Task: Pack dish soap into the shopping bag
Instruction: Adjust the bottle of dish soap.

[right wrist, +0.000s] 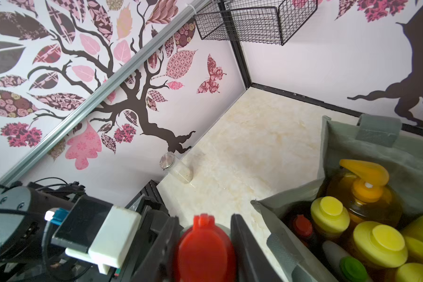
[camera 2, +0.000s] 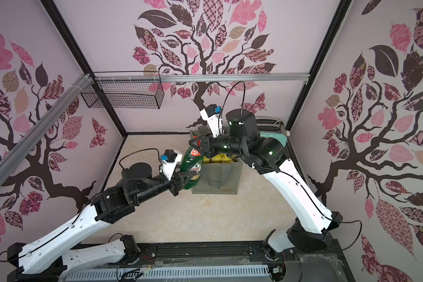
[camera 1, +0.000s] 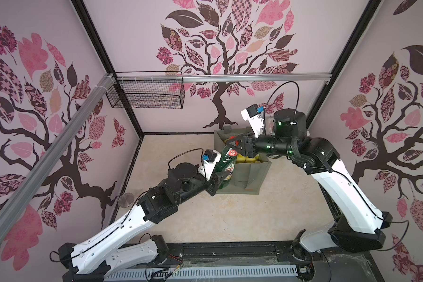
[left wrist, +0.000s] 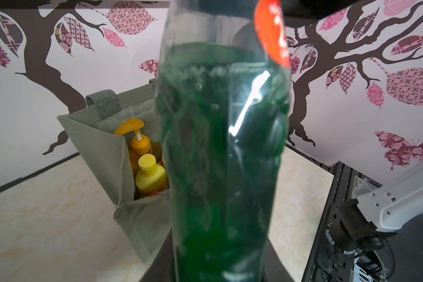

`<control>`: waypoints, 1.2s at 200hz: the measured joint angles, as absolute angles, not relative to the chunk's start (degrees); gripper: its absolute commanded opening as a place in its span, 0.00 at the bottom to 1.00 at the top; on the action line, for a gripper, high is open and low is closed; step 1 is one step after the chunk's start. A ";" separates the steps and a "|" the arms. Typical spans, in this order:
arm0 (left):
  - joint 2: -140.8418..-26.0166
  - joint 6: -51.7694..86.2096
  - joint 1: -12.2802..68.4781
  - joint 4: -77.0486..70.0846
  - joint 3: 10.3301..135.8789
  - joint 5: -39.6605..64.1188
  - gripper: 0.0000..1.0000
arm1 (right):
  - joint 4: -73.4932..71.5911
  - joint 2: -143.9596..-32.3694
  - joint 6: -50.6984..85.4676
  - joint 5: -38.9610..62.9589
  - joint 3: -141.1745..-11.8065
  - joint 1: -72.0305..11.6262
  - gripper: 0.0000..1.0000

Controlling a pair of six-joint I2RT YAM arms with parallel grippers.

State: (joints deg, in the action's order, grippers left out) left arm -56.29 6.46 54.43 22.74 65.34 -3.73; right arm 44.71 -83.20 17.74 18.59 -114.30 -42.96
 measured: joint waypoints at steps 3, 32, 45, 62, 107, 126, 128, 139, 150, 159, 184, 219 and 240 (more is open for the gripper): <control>-56.29 6.46 54.43 22.74 65.34 -3.77 0.35 | 44.71 -83.20 17.76 18.59 -114.30 -42.96 0.03; -56.53 7.84 54.59 25.10 67.46 -3.79 0.72 | 44.77 -83.20 16.62 18.65 -114.37 -42.68 0.00; -56.53 9.39 54.68 25.63 70.37 -4.05 0.81 | 46.22 -83.29 15.46 19.29 -114.45 -42.06 0.00; -55.83 11.51 54.63 26.85 74.72 -5.61 0.84 | 47.57 -83.77 14.59 22.28 -114.50 -38.65 0.00; -54.24 16.38 44.51 30.89 78.46 -3.81 0.84 | 45.87 -86.24 11.00 30.11 -118.02 -26.30 0.00; -57.67 18.06 37.04 32.27 79.75 1.58 0.85 | 43.68 -88.79 9.80 33.21 -122.78 -23.59 0.00; -58.28 18.09 36.49 32.38 79.92 2.13 0.85 | 43.33 -89.06 9.78 33.71 -123.26 -23.20 0.00; -61.63 18.50 34.37 32.99 80.99 5.37 0.87 | 41.23 -90.21 9.63 36.18 -125.19 -21.50 0.00; -65.36 18.59 33.54 33.21 81.84 8.08 0.89 | 38.81 -91.26 9.63 38.94 -126.72 -19.66 0.00; -68.55 18.59 33.34 33.54 82.19 9.82 0.89 | 36.82 -91.90 9.61 40.51 -127.37 -18.33 0.00; -76.01 18.11 33.28 35.79 82.89 12.78 0.86 | 33.08 -93.45 7.66 42.92 -128.11 -16.08 0.00; -80.27 16.36 32.97 38.37 83.57 13.82 0.45 | 31.79 -96.25 1.69 44.62 -128.25 -15.79 0.00; -80.16 15.81 32.80 38.89 83.57 13.72 0.12 | 31.86 -98.15 -1.72 45.56 -128.22 -15.94 0.00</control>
